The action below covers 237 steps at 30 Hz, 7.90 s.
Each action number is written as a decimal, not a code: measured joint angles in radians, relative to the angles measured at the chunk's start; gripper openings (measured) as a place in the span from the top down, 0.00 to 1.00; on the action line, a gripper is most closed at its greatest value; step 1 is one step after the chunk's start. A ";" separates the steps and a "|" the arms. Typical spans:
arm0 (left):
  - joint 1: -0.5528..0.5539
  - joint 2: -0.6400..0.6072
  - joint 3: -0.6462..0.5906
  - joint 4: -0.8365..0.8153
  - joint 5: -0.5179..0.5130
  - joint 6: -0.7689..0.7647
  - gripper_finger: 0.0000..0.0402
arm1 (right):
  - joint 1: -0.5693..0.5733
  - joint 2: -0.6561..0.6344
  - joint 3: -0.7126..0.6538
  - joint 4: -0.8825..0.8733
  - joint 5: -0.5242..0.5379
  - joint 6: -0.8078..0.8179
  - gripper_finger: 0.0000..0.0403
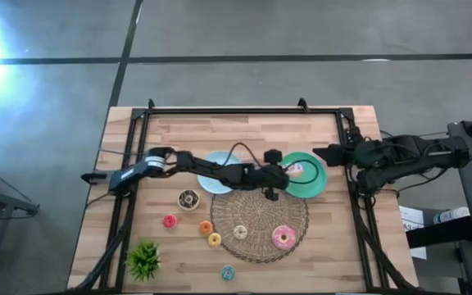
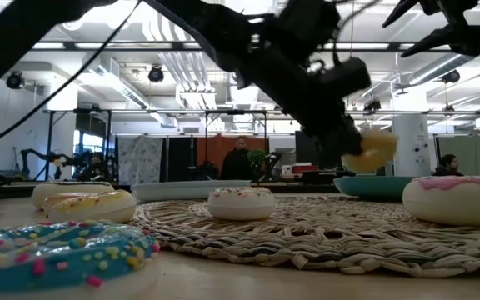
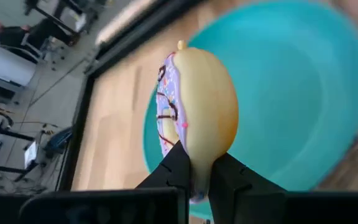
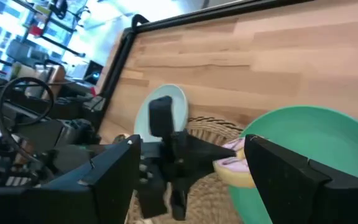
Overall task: Pick & Place donuts
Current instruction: Put the big orange donut on the green plate, then put the big pink donut on the green plate, then put the big black donut on the green plate
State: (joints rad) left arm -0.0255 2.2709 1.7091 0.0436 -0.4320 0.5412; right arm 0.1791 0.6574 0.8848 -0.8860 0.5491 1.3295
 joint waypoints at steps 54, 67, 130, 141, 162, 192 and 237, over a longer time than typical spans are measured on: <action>-0.120 -0.814 -0.782 -0.218 0.113 -0.465 0.59 | 0.375 0.835 0.040 0.205 -0.418 -0.276 0.37; -0.122 -0.910 -0.847 -0.239 0.064 -0.502 0.59 | 0.361 1.059 0.094 0.302 -0.462 -0.249 0.38; -0.127 -0.909 -0.846 -0.213 -0.025 -0.665 0.59 | -0.431 0.489 -0.112 -0.097 -0.272 -0.521 0.49; -0.352 -0.913 -0.846 -0.579 0.047 -0.574 0.59 | -0.039 0.556 0.097 0.010 -0.284 -0.873 0.49; -0.423 -0.829 -0.968 -0.669 0.143 -1.180 0.59 | 0.000 0.794 0.208 0.022 -0.257 -0.930 0.49; -0.003 -0.409 -0.322 -0.244 0.351 -0.270 1.00 | 0.004 0.281 0.195 -0.280 0.009 -0.625 0.49; 0.026 0.198 0.490 -0.626 0.333 -0.272 0.69 | 0.004 0.089 0.119 -0.454 -0.018 -0.412 0.49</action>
State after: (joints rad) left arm 0.0009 2.4691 2.1994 -0.5820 -0.0989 0.2696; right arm 0.1833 0.7461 1.0039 -1.3404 0.5315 0.9173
